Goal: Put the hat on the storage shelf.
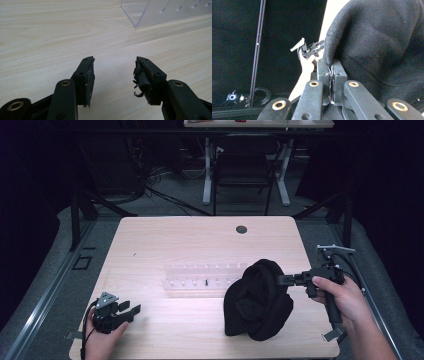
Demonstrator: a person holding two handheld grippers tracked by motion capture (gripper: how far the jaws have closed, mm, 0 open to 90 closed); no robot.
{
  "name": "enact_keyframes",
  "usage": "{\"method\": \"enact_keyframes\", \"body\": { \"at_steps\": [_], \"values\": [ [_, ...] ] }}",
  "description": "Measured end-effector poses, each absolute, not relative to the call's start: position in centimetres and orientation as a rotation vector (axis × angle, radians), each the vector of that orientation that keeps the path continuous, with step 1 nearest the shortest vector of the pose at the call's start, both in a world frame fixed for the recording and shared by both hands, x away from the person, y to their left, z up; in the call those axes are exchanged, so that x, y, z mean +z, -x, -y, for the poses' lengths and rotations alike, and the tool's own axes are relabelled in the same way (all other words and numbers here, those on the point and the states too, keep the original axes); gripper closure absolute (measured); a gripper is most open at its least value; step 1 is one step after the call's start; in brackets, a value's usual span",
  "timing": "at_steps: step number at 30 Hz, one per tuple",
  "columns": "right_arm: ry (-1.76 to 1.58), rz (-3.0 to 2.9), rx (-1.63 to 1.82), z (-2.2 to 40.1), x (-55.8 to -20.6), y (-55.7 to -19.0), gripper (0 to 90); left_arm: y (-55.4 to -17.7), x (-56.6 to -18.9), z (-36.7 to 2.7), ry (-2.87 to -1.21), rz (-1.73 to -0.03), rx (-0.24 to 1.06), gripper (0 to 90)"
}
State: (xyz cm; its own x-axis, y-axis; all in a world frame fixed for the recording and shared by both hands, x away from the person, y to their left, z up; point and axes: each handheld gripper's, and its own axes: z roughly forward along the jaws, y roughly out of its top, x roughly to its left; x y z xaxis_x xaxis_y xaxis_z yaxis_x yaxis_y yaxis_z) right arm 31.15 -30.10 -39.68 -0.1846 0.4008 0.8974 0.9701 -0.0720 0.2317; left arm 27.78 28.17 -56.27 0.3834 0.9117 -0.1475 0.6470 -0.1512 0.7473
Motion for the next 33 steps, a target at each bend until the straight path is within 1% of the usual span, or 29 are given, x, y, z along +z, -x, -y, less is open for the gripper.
{"method": "enact_keyframes", "body": {
  "at_steps": [21, 33],
  "values": [
    [1.459, 1.621, -1.328, 29.8, -36.1, -31.9, 88.3, -27.8, -56.3, -28.2, -1.883, -1.346, 0.441, 49.8],
    [1.428, 1.635, -1.365, 28.7, -34.4, -32.9, 88.2, -27.8, -56.3, -28.2, -1.884, -1.346, 0.443, 49.8]
  ]
}}
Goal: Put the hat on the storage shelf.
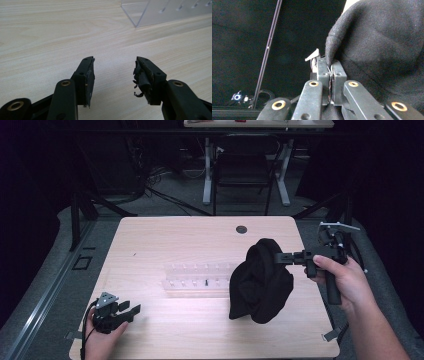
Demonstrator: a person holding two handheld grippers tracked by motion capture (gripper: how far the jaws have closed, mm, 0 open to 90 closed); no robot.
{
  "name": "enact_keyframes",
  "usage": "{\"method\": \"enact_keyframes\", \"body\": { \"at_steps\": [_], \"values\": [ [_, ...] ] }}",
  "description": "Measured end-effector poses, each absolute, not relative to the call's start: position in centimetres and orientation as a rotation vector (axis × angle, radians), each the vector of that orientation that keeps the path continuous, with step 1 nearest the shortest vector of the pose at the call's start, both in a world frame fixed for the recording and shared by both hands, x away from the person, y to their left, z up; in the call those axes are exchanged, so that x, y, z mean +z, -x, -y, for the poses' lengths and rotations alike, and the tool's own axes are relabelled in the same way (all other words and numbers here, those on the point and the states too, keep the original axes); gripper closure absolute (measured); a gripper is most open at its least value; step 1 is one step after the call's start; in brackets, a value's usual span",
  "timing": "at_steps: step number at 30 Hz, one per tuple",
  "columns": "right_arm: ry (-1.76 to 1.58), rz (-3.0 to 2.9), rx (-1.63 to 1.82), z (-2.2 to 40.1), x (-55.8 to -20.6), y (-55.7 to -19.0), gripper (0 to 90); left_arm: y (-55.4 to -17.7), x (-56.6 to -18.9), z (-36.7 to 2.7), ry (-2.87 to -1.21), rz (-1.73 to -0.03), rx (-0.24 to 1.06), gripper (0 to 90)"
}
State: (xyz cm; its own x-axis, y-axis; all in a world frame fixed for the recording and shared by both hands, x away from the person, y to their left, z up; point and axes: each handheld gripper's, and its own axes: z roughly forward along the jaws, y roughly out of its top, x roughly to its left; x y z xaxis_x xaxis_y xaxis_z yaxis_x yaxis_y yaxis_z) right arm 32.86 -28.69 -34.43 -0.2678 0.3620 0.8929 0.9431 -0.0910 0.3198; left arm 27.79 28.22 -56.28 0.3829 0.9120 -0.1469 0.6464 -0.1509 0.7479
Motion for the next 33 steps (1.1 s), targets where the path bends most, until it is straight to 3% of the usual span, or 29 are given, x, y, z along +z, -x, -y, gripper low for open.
{"method": "enact_keyframes", "body": {
  "at_steps": [33],
  "values": [
    [1.44, 1.682, -1.361, 24.0, -31.7, -37.4, 88.2, -27.9, -56.3, -28.5, -1.882, -1.351, 0.431, 48.7]
  ]
}}
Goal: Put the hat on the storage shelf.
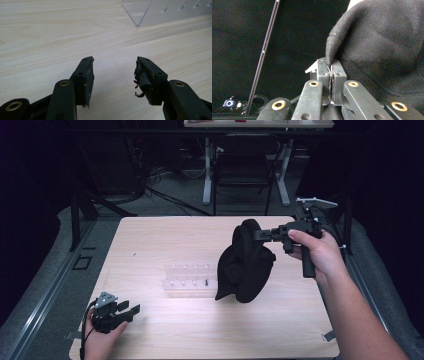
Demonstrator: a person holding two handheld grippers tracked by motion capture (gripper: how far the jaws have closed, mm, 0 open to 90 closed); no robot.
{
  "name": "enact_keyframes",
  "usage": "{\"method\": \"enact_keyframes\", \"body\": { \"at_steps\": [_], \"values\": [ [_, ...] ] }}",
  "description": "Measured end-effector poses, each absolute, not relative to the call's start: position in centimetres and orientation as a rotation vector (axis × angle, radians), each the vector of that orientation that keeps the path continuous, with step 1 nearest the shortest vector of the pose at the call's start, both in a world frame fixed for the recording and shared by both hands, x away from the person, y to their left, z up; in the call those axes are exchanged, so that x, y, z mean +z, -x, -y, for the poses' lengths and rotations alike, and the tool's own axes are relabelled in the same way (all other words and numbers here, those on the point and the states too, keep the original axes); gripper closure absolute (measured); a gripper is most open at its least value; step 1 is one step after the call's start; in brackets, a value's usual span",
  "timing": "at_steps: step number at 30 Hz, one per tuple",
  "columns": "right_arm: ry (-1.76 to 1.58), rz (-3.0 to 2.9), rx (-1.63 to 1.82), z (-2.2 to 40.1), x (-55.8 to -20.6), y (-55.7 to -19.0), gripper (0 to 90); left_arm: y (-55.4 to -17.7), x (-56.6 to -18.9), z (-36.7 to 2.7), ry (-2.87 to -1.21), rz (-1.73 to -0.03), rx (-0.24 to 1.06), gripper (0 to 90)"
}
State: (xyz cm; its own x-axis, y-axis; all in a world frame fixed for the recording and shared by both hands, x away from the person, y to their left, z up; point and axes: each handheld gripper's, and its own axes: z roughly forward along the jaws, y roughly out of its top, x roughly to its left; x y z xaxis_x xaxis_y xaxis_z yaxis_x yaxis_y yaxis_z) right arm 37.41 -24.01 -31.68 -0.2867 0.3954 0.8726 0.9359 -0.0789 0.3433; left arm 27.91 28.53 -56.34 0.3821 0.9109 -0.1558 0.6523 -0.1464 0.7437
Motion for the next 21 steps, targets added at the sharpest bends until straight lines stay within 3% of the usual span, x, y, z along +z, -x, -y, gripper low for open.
{"method": "enact_keyframes", "body": {
  "at_steps": [21],
  "values": [
    [1.433, 1.687, -1.358, 21.1, -31.2, -40.0, 88.3, -28.0, -56.4, -28.4, -1.881, -1.347, 0.43, 48.2]
  ]
}}
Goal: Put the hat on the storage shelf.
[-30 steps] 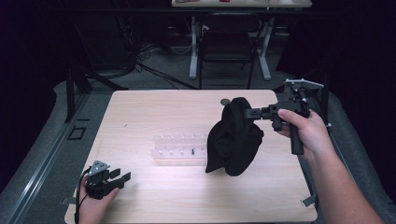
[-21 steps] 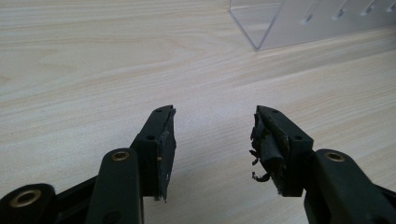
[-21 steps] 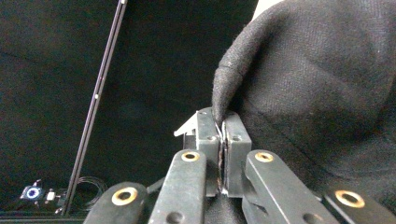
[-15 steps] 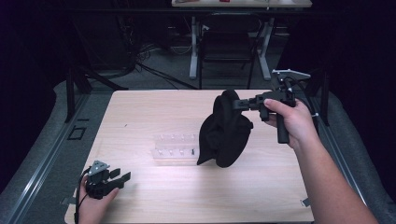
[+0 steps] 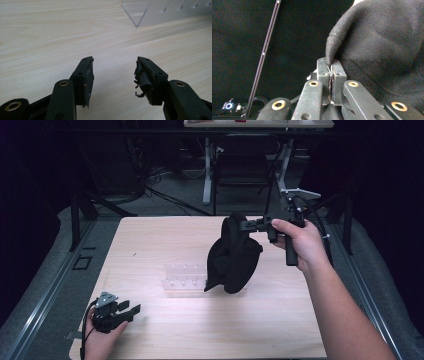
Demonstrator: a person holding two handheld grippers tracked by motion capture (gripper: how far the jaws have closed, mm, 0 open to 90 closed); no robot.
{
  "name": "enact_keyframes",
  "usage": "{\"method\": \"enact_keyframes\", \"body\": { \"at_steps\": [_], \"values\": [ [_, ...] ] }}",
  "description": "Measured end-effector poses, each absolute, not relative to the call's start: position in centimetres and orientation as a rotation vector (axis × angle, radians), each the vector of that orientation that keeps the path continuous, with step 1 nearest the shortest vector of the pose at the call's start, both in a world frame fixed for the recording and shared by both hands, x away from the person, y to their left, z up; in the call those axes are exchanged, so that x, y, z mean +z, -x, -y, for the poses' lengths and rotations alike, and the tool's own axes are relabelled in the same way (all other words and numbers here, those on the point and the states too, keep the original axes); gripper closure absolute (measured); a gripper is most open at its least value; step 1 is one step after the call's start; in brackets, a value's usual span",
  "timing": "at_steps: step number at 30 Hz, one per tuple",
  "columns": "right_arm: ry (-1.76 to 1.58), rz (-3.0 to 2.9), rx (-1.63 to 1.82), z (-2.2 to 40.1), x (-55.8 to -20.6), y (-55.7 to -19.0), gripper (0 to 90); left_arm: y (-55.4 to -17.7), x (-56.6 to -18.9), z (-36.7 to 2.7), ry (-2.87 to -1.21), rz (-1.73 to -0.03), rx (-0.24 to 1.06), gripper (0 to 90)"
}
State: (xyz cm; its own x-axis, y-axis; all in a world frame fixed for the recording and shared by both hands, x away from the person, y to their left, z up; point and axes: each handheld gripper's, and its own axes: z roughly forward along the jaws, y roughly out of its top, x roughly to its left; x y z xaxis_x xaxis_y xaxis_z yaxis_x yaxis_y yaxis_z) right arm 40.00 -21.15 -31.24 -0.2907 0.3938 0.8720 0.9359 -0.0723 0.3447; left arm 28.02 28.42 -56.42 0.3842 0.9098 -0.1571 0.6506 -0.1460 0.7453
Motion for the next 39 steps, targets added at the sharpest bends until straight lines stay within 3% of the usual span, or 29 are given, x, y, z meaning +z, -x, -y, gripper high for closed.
{"method": "enact_keyframes", "body": {
  "at_steps": [18, 39],
  "values": [
    [1.527, 1.644, -1.435, 19.2, -31.9, -41.8, 88.3, -28.0, -56.4, -28.5, -1.877, -1.343, 0.428, 48.3],
    [1.477, 1.714, -1.335, 19.6, -32.2, -42.7, 88.2, -28.1, -56.4, -28.2, -1.885, -1.337, 0.435, 48.3]
  ]
}}
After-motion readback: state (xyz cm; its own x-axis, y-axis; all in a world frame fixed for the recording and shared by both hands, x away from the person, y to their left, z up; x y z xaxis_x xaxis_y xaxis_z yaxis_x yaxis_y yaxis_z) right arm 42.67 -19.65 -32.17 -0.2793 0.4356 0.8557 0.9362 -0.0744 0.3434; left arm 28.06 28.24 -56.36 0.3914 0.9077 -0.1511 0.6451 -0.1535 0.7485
